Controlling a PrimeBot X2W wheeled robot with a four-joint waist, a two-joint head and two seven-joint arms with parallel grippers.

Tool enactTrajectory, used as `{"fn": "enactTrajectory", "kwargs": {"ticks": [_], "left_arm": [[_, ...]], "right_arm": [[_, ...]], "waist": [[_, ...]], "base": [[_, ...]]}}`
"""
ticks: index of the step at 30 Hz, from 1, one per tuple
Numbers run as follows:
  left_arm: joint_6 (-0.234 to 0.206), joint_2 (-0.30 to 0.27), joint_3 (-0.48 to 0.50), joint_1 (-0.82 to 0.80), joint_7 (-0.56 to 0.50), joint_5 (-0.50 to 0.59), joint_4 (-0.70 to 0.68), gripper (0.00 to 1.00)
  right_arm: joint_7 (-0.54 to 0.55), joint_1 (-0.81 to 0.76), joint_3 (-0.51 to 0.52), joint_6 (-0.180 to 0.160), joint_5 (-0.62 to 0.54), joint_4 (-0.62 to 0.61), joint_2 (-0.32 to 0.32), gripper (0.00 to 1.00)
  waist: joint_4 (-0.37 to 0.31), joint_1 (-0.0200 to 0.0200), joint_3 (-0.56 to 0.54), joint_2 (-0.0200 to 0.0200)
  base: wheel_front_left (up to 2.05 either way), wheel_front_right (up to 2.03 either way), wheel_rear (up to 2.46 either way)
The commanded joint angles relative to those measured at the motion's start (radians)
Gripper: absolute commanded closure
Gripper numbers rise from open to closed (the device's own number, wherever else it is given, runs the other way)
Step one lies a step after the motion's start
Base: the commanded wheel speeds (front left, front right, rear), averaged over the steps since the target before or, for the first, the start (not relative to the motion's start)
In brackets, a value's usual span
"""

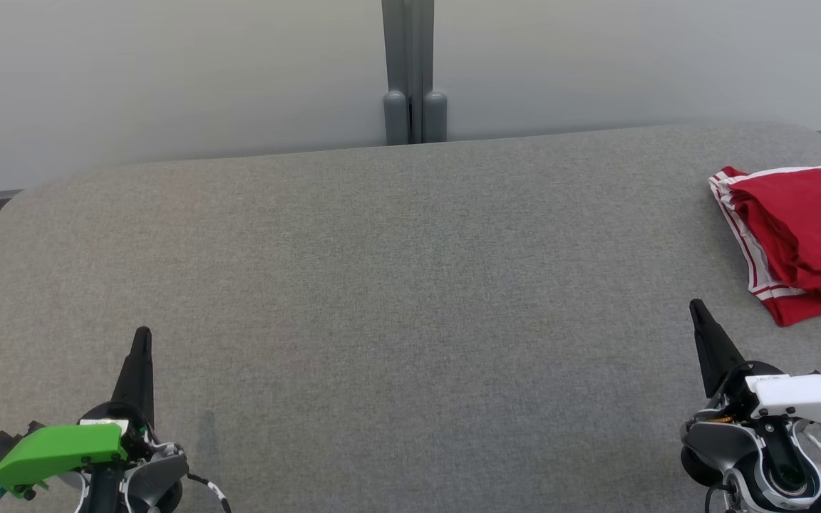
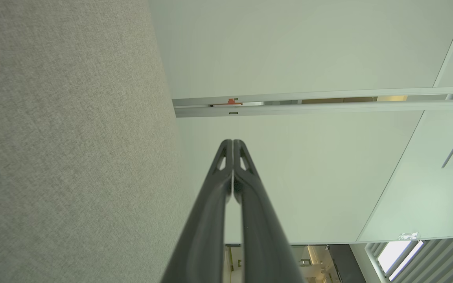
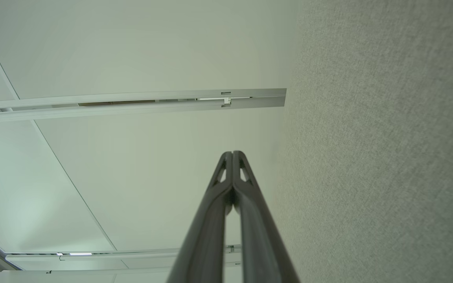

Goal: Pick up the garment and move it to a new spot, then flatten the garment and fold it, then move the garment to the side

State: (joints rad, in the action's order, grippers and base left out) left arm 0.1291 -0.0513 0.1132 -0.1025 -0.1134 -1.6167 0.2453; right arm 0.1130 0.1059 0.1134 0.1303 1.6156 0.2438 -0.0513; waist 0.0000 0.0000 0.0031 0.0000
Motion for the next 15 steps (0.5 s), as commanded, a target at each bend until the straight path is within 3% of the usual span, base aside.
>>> {"fn": "enactTrajectory", "kwargs": {"ticks": [1,15], "left_arm": [[0.005,0.0,0.003,-0.016,-0.004,0.007,0.001,1.0],[0.005,0.0,0.004,-0.016,-0.004,0.007,0.001,1.0]], "right_arm": [[0.004,0.008,0.002,0.001,-0.005,0.002,0.0,1.0],[0.004,0.008,0.002,0.001,-0.005,0.002,0.0,1.0]], "waist": [[0.0,0.0,0.0,0.0],[0.0,0.0,0.0,0.0]], "base": [[0.0,0.0,0.0],[0.0,0.0,0.0]]}}
